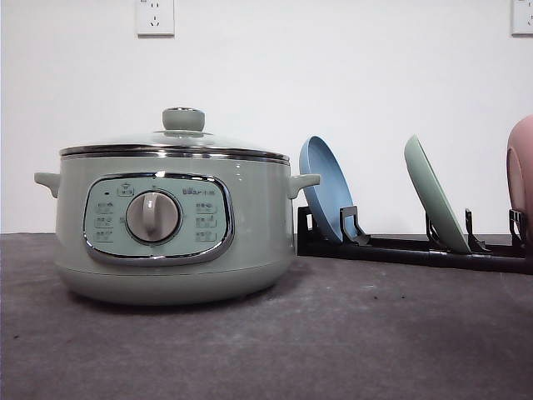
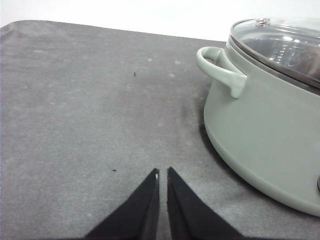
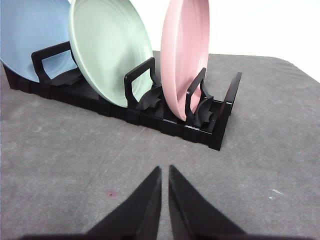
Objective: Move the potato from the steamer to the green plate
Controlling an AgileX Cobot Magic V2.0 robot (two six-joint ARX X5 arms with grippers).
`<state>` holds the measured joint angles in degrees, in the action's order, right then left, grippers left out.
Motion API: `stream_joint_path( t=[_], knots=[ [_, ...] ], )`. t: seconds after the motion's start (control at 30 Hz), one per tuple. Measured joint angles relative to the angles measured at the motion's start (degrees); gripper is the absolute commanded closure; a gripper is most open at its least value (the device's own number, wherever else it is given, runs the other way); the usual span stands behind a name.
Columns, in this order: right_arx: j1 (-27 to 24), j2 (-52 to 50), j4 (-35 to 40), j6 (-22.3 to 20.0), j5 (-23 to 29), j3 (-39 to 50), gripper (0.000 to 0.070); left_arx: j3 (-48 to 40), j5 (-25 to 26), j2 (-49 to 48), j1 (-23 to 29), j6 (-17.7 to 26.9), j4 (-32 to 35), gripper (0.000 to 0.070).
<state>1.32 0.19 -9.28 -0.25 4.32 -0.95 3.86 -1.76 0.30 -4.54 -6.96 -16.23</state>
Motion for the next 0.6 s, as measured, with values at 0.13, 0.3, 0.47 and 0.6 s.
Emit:
stream_joint_path(
  t=[0.13,0.3,0.47,0.6],
  knots=[
    [0.00,0.00,0.02,0.00,0.00,0.00,0.0685,0.00,0.00,0.00,0.00,0.00,0.00,0.0678],
    [0.00,0.00,0.04,0.02,-0.02,0.00,0.0685,-0.09,-0.02,0.00,0.00,0.00,0.48,0.0678],
    [0.00,0.00,0.04,2.00,-0.20,0.00,0.0687,-0.46,-0.04,0.00,0.00,-0.04,1.66,0.0691],
    [0.00,0.00,0.04,5.88,-1.51,0.00,0.0695,-0.52,0.33,1.11,0.00,-0.65,1.92,0.0690]
  ],
)
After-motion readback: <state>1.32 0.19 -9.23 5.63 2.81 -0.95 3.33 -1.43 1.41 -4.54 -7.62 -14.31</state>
